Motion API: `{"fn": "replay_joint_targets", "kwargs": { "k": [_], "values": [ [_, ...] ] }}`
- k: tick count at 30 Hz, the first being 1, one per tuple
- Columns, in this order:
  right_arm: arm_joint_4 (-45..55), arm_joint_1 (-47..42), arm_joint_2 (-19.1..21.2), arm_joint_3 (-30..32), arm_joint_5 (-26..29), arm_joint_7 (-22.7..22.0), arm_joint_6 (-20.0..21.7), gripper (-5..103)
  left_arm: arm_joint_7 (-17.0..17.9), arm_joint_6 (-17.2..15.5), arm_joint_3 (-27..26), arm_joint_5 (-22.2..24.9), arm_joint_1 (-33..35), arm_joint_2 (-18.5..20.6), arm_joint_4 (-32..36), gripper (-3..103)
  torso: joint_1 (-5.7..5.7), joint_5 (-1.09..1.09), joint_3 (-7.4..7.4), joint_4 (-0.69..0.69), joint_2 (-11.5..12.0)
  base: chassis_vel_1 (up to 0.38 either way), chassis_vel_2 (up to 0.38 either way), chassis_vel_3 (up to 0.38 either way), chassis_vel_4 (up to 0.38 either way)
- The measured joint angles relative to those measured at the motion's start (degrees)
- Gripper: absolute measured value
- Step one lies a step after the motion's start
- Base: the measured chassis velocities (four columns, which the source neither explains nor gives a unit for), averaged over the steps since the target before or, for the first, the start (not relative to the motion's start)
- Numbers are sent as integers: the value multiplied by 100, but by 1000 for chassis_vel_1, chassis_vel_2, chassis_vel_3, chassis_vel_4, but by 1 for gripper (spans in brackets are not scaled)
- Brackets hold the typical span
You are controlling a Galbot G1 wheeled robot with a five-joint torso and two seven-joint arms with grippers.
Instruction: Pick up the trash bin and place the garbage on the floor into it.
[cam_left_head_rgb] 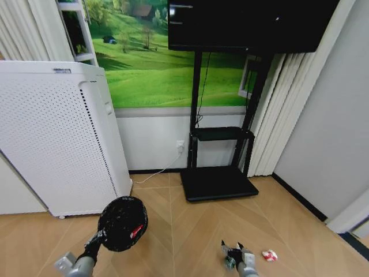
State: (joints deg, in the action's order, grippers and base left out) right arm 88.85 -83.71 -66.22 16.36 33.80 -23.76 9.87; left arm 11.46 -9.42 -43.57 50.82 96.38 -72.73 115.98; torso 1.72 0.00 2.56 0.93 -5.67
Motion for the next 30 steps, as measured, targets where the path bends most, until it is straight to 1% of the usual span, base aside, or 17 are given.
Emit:
{"fn": "replay_joint_targets", "kwargs": {
  "k": [4,10,12,13,14,17,23,24,26,27,29,30],
  "values": [
    [-546,187,-204,-64,5,-158,-70,91,1,0,4,47,-20,78,-8,4,0,1,0,0,0,0,0,0,0],
    [-744,270,-225,-82,26,-166,-86,91,5,1,21,83,-18,119,-9,4,0,-1,0,-1,0,0,0,0,0],
    [-890,336,-260,-136,17,-174,-95,89,22,1,40,136,-25,114,-8,4,0,0,0,0,0,0,0,0,0],
    [-923,350,-258,-160,1,-172,-73,93,22,7,49,140,-36,107,-9,4,0,1,0,-1,0,0,0,0,0],
    [-923,350,-258,-160,1,-172,-73,93,22,7,49,140,-36,107,-9,4,0,1,0,-1,0,0,0,0,0],
    [-1006,396,-237,-276,-95,-162,-28,89,23,28,75,171,-66,93,-19,4,0,0,0,0,1,0,0,0,0],
    [-1117,482,-229,-434,-219,-158,17,89,28,36,95,205,-84,88,-44,4,0,0,0,-1,0,0,0,0,0],
    [-1134,496,-223,-465,-248,-155,30,80,32,46,96,245,-94,86,-46,4,0,0,0,-1,1,0,0,0,0],
    [-1146,507,-214,-490,-264,-149,38,80,42,49,96,286,-102,85,-47,4,0,0,0,-1,0,0,0,0,0],
    [-1148,511,-205,-507,-252,-146,65,68,63,49,89,352,-118,91,-49,4,0,0,0,-1,0,0,0,0,0],
    [-1151,511,-205,-513,-237,-147,85,68,79,49,84,399,-139,111,-56,4,0,0,0,-1,1,0,0,0,0],
    [-1167,513,-207,-519,-235,-149,91,58,87,49,77,428,-159,128,-67,4,0,0,0,0,1,0,0,0,0]
  ]
}}
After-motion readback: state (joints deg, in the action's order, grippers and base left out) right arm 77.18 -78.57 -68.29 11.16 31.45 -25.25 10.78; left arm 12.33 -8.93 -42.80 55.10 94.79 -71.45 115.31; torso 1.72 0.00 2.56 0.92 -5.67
